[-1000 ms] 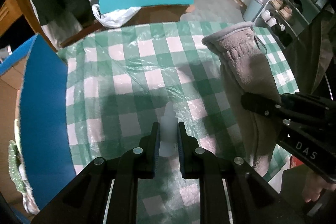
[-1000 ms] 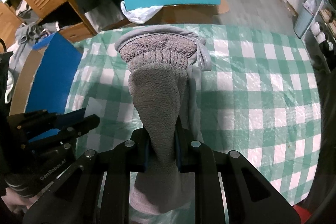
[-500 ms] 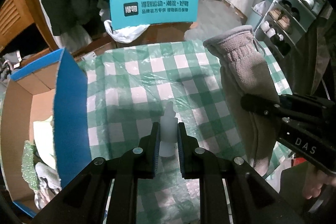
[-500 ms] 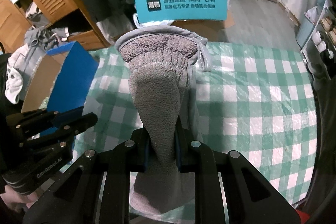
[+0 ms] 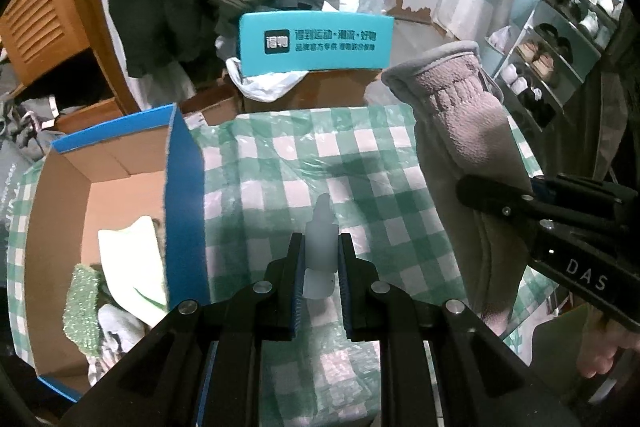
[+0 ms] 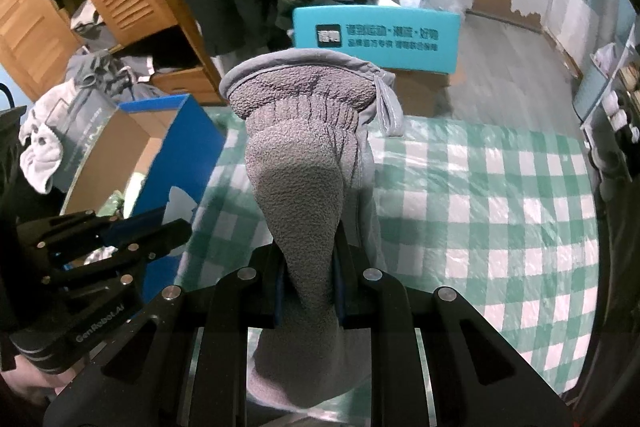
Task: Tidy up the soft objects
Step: 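Carry the white bottle with the left gripper while the right gripper carries the grey mitten to the box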
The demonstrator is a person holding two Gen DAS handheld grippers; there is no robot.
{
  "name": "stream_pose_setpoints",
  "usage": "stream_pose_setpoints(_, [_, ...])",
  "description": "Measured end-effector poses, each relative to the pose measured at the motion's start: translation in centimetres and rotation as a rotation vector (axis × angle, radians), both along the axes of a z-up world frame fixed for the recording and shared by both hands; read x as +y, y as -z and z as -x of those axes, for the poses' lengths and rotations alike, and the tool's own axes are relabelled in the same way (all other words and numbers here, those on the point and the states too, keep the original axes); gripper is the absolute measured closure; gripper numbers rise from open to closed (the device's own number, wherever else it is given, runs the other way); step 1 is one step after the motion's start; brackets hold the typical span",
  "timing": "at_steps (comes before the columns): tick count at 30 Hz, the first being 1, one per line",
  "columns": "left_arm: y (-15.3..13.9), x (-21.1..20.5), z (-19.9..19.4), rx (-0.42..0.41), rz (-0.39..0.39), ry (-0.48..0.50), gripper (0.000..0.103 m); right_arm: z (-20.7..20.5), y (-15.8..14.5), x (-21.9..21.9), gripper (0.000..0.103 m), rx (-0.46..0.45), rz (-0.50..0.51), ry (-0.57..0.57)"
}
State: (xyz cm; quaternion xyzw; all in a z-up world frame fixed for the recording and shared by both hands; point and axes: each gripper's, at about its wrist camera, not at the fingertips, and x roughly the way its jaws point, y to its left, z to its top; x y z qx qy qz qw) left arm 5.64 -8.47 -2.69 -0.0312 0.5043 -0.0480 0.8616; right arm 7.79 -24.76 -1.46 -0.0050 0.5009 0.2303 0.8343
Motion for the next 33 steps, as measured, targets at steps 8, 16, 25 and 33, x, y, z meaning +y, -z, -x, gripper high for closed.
stream_pose_setpoints(8, [-1.1, 2.4, 1.2, -0.028, -0.001, -0.035, 0.087, 0.3, -1.6, 2.8, 0.087, -0.029, -0.012, -0.045])
stream_pose_setpoints(16, [-1.6, 5.5, 2.3, -0.040, -0.002, -0.088, 0.088, 0.5, -2.3, 5.9, 0.087, -0.038, -0.014, -0.100])
stream_pose_setpoints(25, [-2.0, 9.0, 3.4, -0.052, 0.008, -0.143, 0.087, 0.8, -3.2, 10.2, 0.087, -0.053, -0.002, -0.172])
stream_pose_setpoints(33, [-2.1, 12.7, 4.4, -0.057, 0.015, -0.211, 0.087, 1.0, -3.8, 14.1, 0.087, -0.059, -0.001, -0.238])
